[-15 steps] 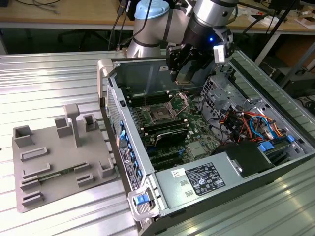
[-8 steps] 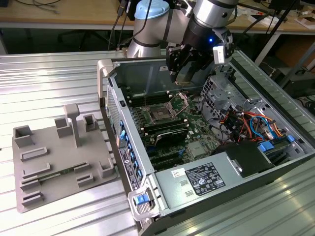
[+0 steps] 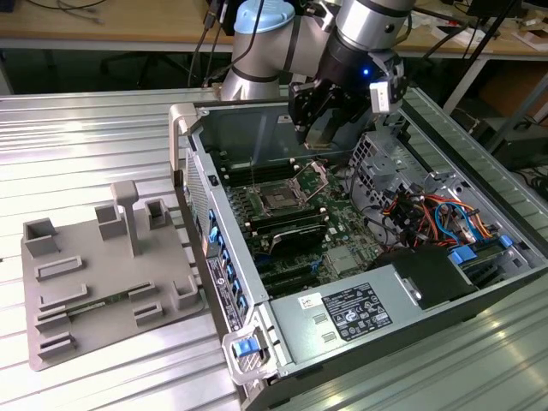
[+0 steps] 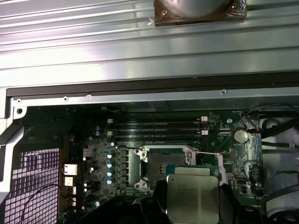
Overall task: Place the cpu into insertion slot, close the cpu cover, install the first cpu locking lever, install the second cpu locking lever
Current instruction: 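Place the cpu into insertion slot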
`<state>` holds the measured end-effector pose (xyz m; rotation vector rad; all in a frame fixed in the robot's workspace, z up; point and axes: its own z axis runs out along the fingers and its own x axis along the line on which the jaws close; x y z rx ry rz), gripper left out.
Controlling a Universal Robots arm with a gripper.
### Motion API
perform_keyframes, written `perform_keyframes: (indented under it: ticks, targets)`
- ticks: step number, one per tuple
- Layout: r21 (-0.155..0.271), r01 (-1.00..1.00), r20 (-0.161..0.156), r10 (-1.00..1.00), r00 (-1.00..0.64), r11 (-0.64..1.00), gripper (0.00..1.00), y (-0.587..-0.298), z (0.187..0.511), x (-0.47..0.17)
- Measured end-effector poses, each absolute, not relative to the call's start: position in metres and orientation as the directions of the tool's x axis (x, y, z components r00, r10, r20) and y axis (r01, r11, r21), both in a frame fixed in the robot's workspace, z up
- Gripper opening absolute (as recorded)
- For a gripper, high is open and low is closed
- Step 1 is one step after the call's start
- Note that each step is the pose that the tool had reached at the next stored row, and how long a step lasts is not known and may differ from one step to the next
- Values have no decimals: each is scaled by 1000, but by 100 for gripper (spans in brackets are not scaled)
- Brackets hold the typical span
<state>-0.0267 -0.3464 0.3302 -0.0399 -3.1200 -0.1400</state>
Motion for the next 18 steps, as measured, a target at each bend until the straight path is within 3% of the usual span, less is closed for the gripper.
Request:
perform_keyframes:
  ticks: [18]
  targets:
    - [89, 26, 19, 25, -1000, 996, 55, -346, 320, -28]
